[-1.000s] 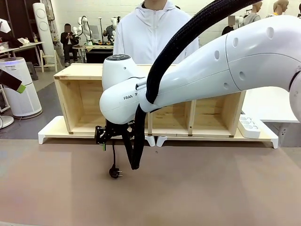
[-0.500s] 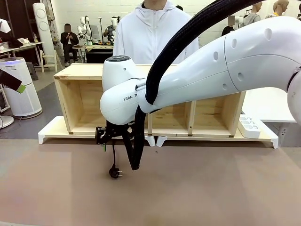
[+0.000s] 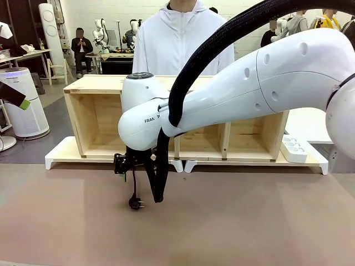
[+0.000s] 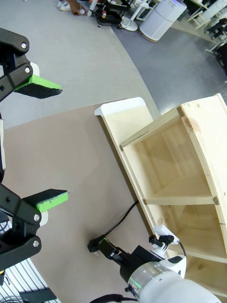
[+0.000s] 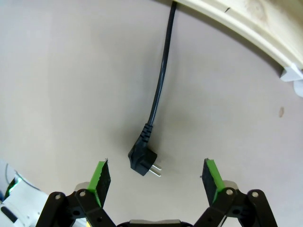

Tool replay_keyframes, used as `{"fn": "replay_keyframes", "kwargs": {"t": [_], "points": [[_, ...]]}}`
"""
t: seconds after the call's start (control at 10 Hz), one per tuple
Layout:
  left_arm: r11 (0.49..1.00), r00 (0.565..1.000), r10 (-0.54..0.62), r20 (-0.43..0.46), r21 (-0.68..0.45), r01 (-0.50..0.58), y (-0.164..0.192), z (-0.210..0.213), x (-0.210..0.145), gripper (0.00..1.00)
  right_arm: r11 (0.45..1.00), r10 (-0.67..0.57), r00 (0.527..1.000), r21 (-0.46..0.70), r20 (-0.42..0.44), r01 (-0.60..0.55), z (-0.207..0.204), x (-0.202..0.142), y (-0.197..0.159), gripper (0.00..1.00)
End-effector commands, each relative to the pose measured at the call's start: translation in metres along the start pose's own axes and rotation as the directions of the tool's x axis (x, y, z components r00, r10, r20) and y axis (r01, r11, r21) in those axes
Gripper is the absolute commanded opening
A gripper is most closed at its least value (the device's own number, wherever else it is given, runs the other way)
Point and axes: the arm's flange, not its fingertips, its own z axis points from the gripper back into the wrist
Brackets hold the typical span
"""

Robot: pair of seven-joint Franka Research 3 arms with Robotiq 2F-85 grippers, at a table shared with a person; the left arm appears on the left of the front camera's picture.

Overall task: Perform cable management.
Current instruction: When the cord part of the Power Cable appears at the lower middle area of the table and stops, grasp the cord part of the Power Cable.

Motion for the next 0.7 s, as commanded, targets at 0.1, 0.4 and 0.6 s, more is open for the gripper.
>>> {"fn": "replay_keyframes", "kwargs": {"t": [0.1,0.4,0.6], "points": [[1.0,1.0,0.0,0.005,0.004,0.0,0.0,-0.001,0.002,1.0,0.998,-0.062,0.997,0.012,-0.041,0.063,-0.024,0.009,0.0,1.0],[1.0,1.0,0.0,0.005,0.004,0.0,0.0,-0.001,0.002,1.0,0.998,-0.056,0.997,0.025,-0.058,0.057,-0.043,0.02,-0.005,1.0],[1.0,1.0,0.0,0.005,0.004,0.0,0.0,-0.001,0.002,1.0,0.996,-0.085,0.993,0.005,-0.077,0.086,-0.052,0.027,-0.003,1.0]]}}
